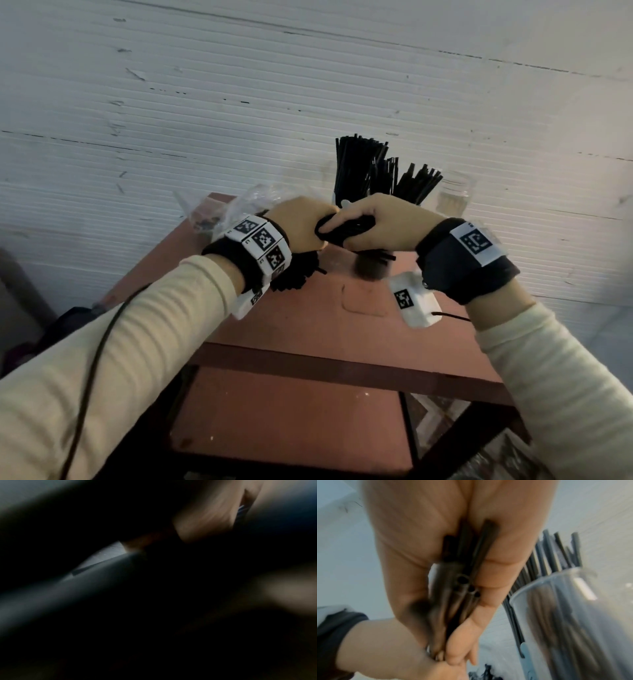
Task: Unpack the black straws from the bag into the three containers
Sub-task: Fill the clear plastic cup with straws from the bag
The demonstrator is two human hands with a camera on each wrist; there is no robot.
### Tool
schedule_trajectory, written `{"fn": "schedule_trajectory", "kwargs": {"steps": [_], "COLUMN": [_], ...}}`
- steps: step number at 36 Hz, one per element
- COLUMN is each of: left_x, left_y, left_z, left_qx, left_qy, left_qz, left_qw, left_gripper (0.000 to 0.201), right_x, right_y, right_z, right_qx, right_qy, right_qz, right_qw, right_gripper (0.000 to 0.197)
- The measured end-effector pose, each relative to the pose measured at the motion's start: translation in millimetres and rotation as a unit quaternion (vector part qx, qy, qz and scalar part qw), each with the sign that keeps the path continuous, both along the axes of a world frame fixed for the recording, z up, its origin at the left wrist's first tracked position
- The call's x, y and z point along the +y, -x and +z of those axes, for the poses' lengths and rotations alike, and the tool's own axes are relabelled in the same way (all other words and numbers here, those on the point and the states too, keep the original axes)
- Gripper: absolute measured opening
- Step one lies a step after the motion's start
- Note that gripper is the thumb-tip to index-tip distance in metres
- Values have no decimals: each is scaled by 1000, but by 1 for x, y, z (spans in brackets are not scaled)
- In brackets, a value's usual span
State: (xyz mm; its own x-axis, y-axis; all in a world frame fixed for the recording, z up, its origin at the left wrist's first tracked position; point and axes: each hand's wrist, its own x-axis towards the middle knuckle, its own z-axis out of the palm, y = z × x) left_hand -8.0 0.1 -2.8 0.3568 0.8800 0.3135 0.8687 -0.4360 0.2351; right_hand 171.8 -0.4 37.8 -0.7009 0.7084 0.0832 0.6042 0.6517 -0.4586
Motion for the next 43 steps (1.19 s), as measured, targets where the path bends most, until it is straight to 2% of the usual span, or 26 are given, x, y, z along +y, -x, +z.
{"fn": "schedule_trajectory", "kwargs": {"steps": [1, 3, 5, 7, 11, 15, 19, 22, 24, 28, 33, 38, 43], "left_x": [0, -2, 1, 4, 1, -9, -12, -11, -10, -7, -4, -6, -4], "left_y": [-2, -5, -11, -17, -34, -57, -68, -66, -64, -63, -63, -64, -62], "left_z": [1, 4, 7, 11, 18, 10, -10, -21, -25, -29, -32, -30, -29], "left_qx": [-7, -37, -111, -195, -328, -411, -472, -500, -511, -484, -443, -465, -441], "left_qy": [-19, -50, -39, -9, 18, 76, 146, 182, 200, 220, 246, 232, 252], "left_qz": [6, 10, 6, 10, -36, -68, -81, -66, -64, -60, -71, -72, -65], "left_qw": [1000, 998, 993, 981, 944, 906, 866, 844, 833, 845, 859, 851, 859], "left_gripper": [12, 18, 18, 9, 12, 14, 19, 34, 39, 22, 17, 7, 5], "right_x": [-1, -4, -9, -14, -21, -22, -13, -5, -3, -2, -1, -1, 2], "right_y": [-4, -14, -22, -27, -24, -13, -4, -3, -3, -4, -3, -6, -8], "right_z": [3, 11, 23, 35, 52, 53, 36, 17, 8, 8, 9, 7, 4], "right_qx": [21, 70, 124, 198, 316, 348, 298, 198, 165, 191, 181, 205, 177], "right_qy": [-6, -42, -93, -141, -190, -237, -281, -261, -253, -267, -259, -285, -252], "right_qz": [0, -9, -40, -65, -71, -58, -54, -61, -58, -64, -54, -70, -52], "right_qw": [1000, 997, 987, 968, 927, 905, 910, 943, 951, 942, 947, 934, 950], "right_gripper": [37, 33, 30, 28, 23, 30, 25, 22, 23, 20, 16, 16, 18]}}
